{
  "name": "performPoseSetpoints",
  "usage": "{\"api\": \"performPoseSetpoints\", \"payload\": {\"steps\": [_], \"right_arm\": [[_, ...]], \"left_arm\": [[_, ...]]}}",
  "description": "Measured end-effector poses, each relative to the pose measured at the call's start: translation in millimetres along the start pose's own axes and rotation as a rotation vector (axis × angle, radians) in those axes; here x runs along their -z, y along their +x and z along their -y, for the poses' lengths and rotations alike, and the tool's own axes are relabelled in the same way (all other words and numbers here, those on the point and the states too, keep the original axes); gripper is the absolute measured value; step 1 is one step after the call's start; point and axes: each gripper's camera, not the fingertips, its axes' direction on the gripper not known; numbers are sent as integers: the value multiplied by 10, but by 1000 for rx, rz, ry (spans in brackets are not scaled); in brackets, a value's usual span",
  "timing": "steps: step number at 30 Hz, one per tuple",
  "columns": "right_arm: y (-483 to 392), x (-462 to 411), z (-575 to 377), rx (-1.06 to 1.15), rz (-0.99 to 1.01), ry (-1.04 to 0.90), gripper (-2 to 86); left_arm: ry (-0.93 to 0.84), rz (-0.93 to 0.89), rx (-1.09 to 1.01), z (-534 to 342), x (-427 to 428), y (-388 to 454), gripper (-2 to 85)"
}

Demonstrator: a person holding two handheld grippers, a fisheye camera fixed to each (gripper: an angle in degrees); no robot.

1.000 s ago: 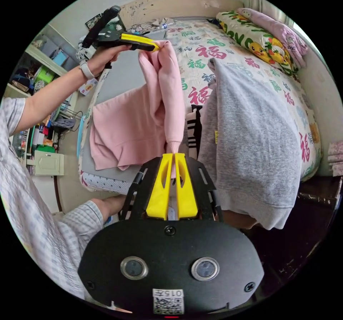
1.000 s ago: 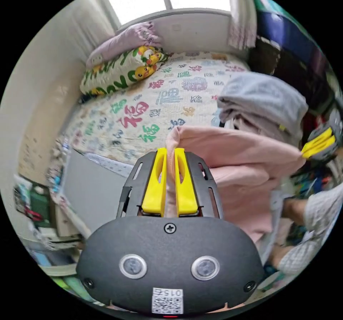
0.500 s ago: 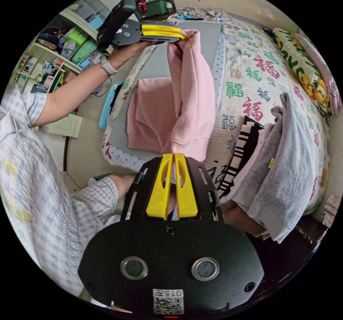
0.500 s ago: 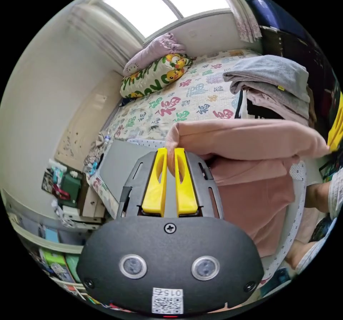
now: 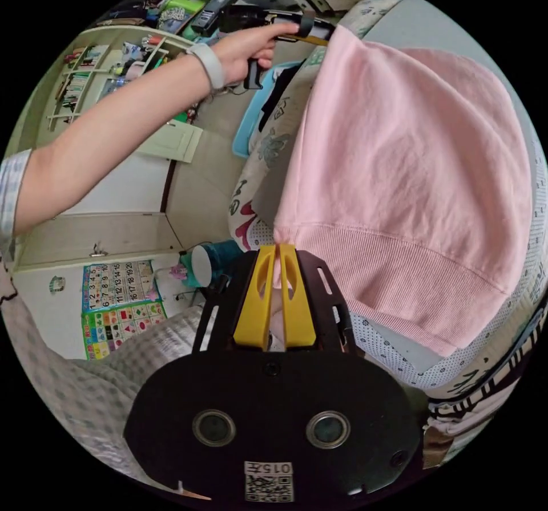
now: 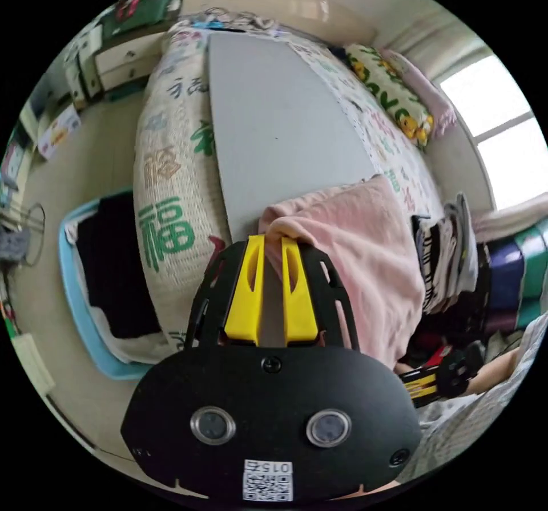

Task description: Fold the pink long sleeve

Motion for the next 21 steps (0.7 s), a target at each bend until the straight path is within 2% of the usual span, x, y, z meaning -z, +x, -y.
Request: {"api": "performPoseSetpoints", "payload": {"steps": [2,4,7,9,11,12,14,16,17,19,21], "right_arm": [[-269,-6,-152,110,-32,76,84],[-617,-38,-338,235,-163,191,104],[-921,-328,-389,323,-301,200,129],[-1031,-637,-314,332,-362,141,141],[-1146,-941,-225,337,-432,106,144],[-1229,-1105,-176,337,-475,116,139],[-1335,-1287,-115,333,-447,106,127],[-1448,-1492,-53,316,-439,75,111],[-1473,-1538,-41,310,-441,67,108],[-1550,-1709,4,284,-435,38,88],[-1595,-1832,44,272,-444,23,76]], "left_arm": [[-11,4,7,-119,-198,131,7],[-9,44,1,-303,-414,343,10],[-20,67,16,-498,-718,580,17],[-37,58,39,-592,-816,721,26],[92,54,21,-723,-492,935,47],[216,40,0,-806,-134,1145,58],[355,-57,5,-838,356,1554,64],[446,-165,53,-648,753,2288,72],[451,-163,73,-556,794,2489,73],[384,-116,109,-42,701,3214,90],[311,-92,118,337,421,3597,106]]}}
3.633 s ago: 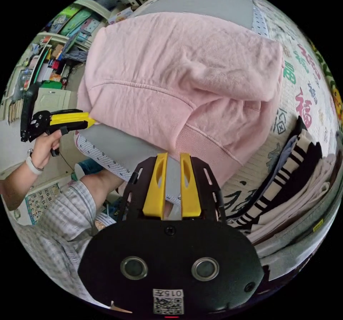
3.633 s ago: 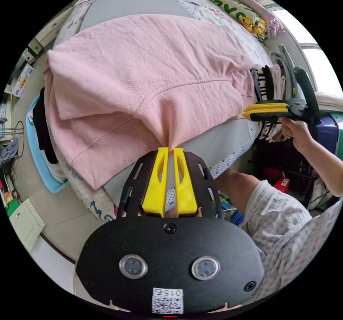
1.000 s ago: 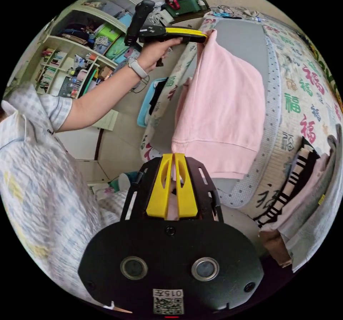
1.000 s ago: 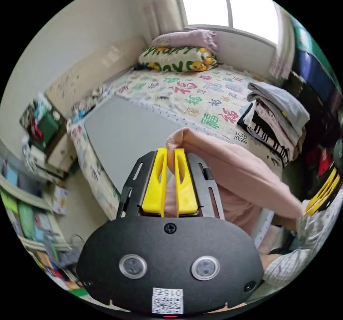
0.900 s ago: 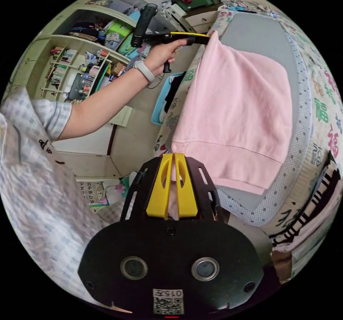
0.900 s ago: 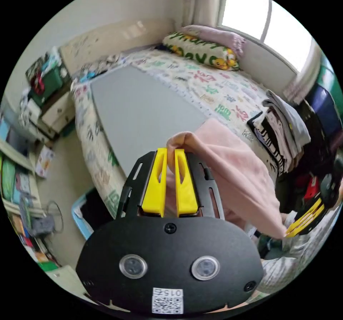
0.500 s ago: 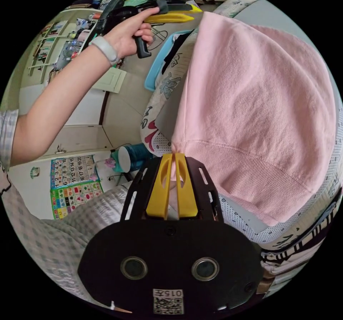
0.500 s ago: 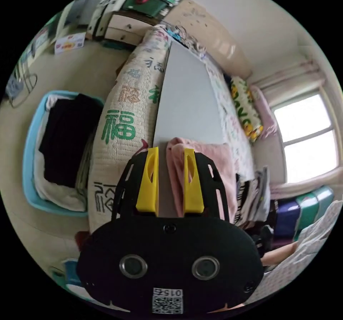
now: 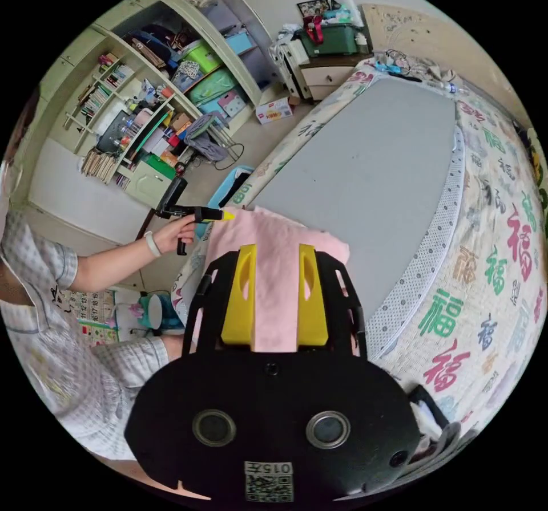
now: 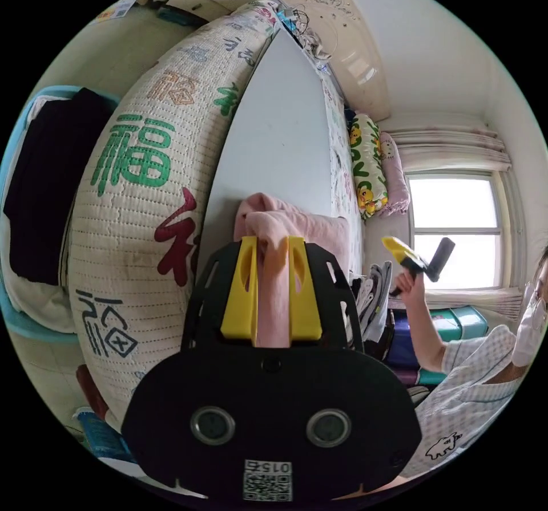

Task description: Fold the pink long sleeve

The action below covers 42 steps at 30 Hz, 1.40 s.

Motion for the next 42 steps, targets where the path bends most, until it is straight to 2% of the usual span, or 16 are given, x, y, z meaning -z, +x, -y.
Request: {"api": "performPoseSetpoints", "payload": {"steps": [4,9,12,14,19,24,27,28,32,36,42], "right_arm": [[-110,-184,150,-26,24,-20,53],[-28,-298,361,-114,81,-27,42],[102,-325,543,-171,50,19,41],[159,-433,693,-209,61,9,40],[-77,-1028,981,-172,212,-81,42],[-103,-883,897,-194,143,-38,52],[-211,-637,685,-136,107,18,68],[-272,-546,579,-106,78,46,76],[-451,-459,322,-31,1,59,108],[-580,-570,228,12,-94,35,144],[-476,-699,302,-23,-108,-24,161]], "left_arm": [[-165,-65,-10,191,-972,507,101],[-172,-179,9,216,-1245,706,48],[-160,-290,7,287,-1194,887,19],[-154,-291,-25,343,-1155,1146,13],[-118,-200,-142,703,-1155,1809,13],[0,-60,-251,855,-640,2199,34],[68,-14,-368,756,-273,2495,82],[75,50,-405,748,-204,2625,119],[99,277,-483,963,-157,2981,156],[67,429,-499,1761,-239,3174,168],[18,448,-497,3053,162,3298,160]]}}
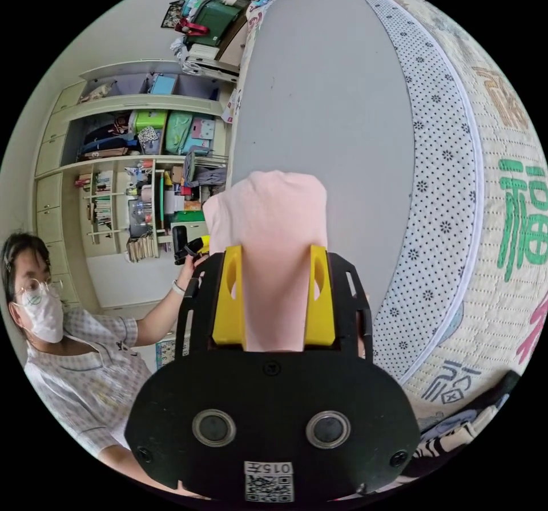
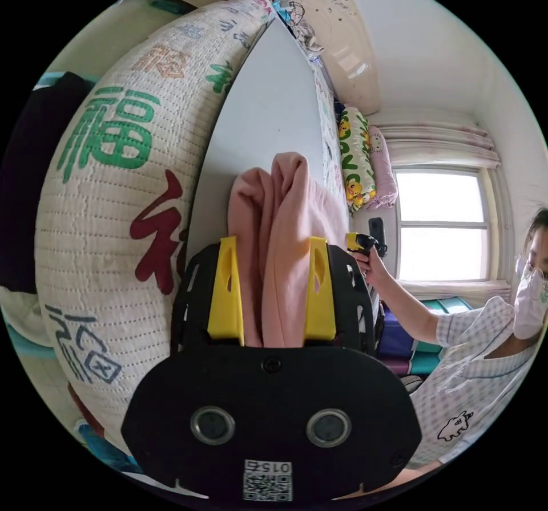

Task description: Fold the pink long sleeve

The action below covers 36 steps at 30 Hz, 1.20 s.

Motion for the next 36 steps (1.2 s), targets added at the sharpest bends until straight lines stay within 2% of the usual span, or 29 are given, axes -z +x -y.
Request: {"api": "performPoseSetpoints", "payload": {"steps": [3,8,12,15,19,24,31,36], "right_arm": [[38,-33,-10,-6,-46,-6,137],[246,43,-61,0,-11,-21,98],[877,327,-233,-159,-21,33,74],[1533,579,-506,-309,-34,83,68],[2464,920,-963,-487,-158,142,65],[3463,1125,-1322,-653,-275,145,64],[4799,847,-1465,-774,-453,-61,64],[5513,434,-1685,-744,-630,-213,64]], "left_arm": [[-11,-7,20,507,145,-453,151],[29,-30,79,1088,482,-1298,106],[195,-53,171,1132,995,-2280,64],[384,90,229,836,1631,-2936,57],[650,228,323,84,2623,-3992,55],[939,301,419,-708,3589,-5066,58],[1110,141,466,-1370,5230,-6488,57],[1194,32,411,-1930,6164,-7241,56]]}}
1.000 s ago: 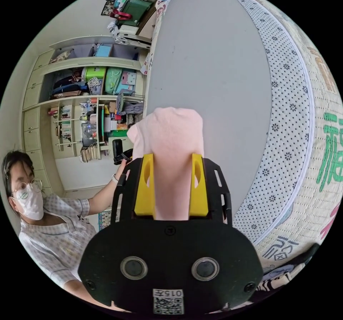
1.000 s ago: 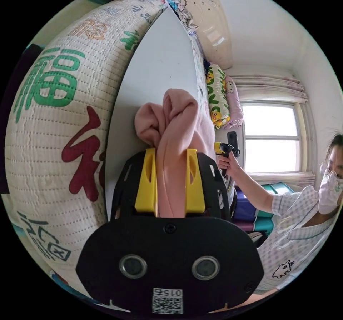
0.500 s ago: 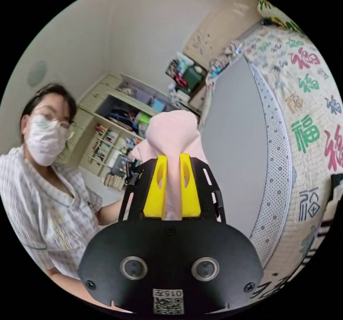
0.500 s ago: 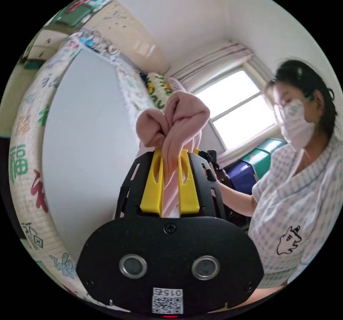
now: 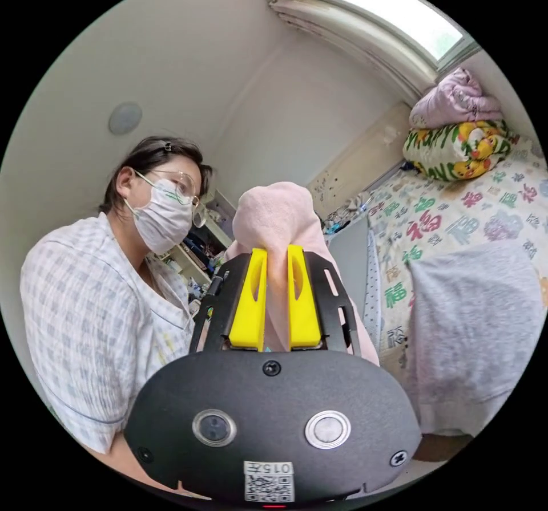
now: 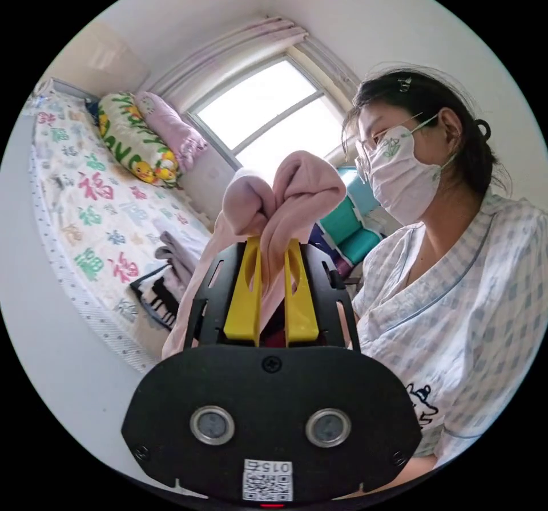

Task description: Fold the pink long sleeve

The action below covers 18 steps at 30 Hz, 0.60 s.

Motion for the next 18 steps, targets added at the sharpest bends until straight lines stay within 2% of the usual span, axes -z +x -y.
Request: {"api": "performPoseSetpoints", "payload": {"steps": [6,10,15,18], "right_arm": [[309,-707,563,3,-161,11,64],[476,-867,1009,-28,-155,22,64],[763,-921,1550,-80,-63,17,64],[913,-853,1957,-123,-17,41,64]], "left_arm": [[37,-148,54,1252,298,-546,57],[71,-81,67,1929,125,-341,57],[195,82,-14,2259,-119,297,54],[189,118,11,2631,-400,560,54]]}}
